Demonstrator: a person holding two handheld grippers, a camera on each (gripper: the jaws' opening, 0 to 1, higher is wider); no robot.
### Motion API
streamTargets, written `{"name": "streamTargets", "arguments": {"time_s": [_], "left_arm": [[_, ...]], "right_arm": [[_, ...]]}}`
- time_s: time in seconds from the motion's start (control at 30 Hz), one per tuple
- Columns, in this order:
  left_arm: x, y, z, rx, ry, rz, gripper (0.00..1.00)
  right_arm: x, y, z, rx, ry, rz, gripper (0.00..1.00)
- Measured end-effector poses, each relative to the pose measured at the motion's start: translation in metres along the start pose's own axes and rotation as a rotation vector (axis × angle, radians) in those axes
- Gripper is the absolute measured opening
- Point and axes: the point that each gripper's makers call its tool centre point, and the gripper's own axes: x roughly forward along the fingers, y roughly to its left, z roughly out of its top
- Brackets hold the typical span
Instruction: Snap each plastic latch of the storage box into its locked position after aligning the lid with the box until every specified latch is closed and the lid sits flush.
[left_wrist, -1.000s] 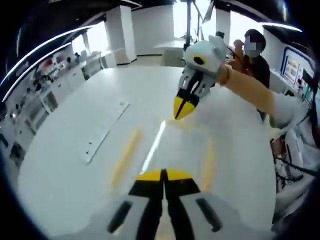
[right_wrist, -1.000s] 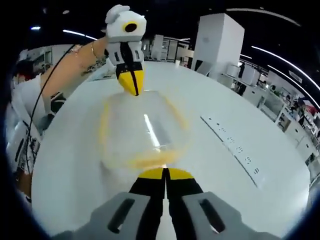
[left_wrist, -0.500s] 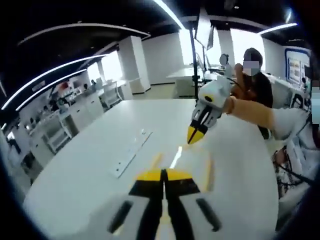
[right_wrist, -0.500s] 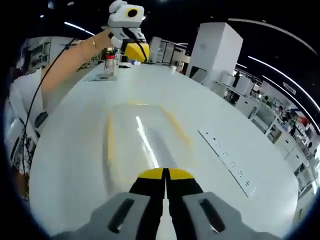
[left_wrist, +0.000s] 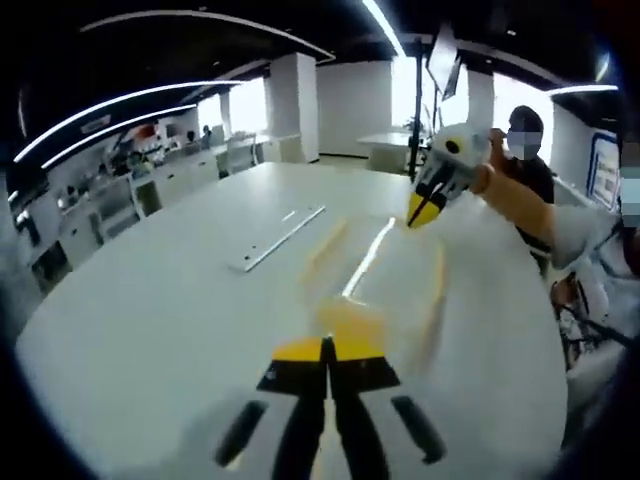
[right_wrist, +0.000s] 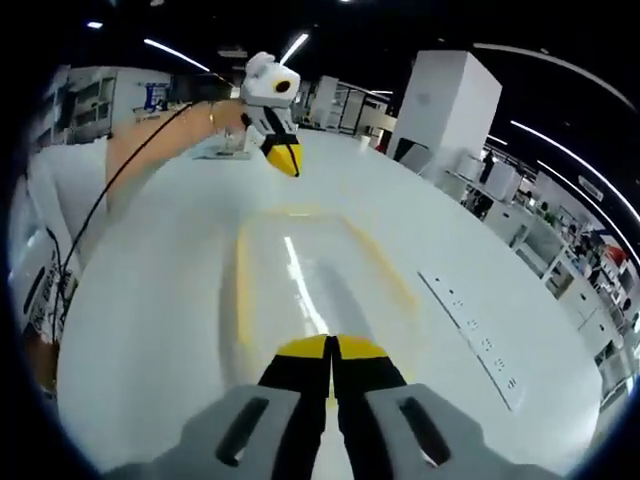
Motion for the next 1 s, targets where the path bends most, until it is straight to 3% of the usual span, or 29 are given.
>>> {"name": "streamTargets", "arguments": {"time_s": [0.23,0.4,0.6,0.83,0.97,1.0], "left_arm": [[0.026,-0.01,0.001,0.039,0.052,-0.091,0.0],[0.041,-0.017,0.002,0.072,0.094,-0.12,0.0],[0.046,-0.02,-0.004,0.107,0.171,-0.118,0.0],[0.049,-0.016,-0.005,0.13,0.217,-0.118,0.0],[0.056,-0.014,-0.016,0.145,0.292,-0.119,0.0],[0.057,-0.013,-0.012,0.163,0.29,-0.114,0.0]], "right_arm": [[0.0,0.0,0.001,-0.004,0.004,0.007,0.0],[0.0,0.0,0.001,0.002,0.0,0.014,0.0],[-0.001,-0.001,0.0,0.001,-0.004,0.023,0.0],[-0.001,-0.001,0.0,0.019,-0.02,0.042,0.0],[0.001,0.001,0.0,0.018,-0.006,0.035,0.0],[0.001,0.002,0.001,0.006,-0.005,0.032,0.0]]}}
